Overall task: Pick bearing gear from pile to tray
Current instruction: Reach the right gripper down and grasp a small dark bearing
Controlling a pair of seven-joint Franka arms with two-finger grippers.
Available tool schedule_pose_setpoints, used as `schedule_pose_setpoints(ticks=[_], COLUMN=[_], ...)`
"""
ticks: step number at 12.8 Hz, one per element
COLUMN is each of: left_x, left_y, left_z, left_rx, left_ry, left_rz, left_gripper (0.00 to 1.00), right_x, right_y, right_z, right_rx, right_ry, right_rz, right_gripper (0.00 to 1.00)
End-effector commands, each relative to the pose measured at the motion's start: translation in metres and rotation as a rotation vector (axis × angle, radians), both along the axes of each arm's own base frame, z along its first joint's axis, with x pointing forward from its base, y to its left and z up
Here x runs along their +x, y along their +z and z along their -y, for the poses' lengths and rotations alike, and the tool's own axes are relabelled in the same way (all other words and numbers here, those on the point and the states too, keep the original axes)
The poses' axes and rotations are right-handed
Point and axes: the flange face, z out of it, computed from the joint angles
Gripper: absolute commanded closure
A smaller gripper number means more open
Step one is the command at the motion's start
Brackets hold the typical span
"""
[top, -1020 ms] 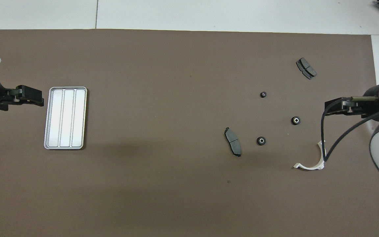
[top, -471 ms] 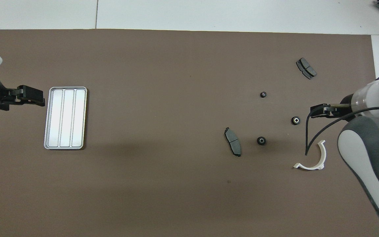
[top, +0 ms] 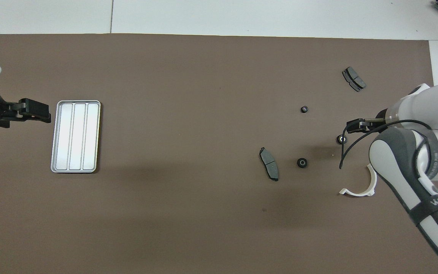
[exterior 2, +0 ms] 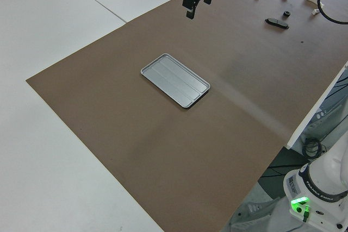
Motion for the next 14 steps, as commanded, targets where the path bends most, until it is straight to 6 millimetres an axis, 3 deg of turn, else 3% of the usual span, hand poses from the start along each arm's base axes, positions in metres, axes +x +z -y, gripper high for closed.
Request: schedule_pose_setpoints(ticks=[1, 5, 9, 14], left_x=[0.000, -0.001, -0.001, -0.001], left_y=[0.005, 0.004, 0.004, 0.004], left_z=[-0.004, -0.005, -0.004, -0.004], left_rx=[-0.002, -0.003, -0.003, -0.003], left_ry=[0.001, 0.003, 0.004, 0.006], left_rz=[0.001, -0.002, 0.000, 0.000], left_gripper=[0.00, 0.00, 0.00, 0.00], right_x=[0.001, 0.006, -0.007, -0.014], right_y=[-0.033, -0.064, -0.088, -0.093], right_z=[0.003, 0.003, -0.005, -0.007], right_rx=[0.021, 0.025, 0.028, 0.028], right_ry=[0.026, 0.025, 0.031, 0.029], right_rz=[0.023, 0.055, 0.051, 0.034], right_gripper=[0.00, 0.00, 0.01, 0.27])
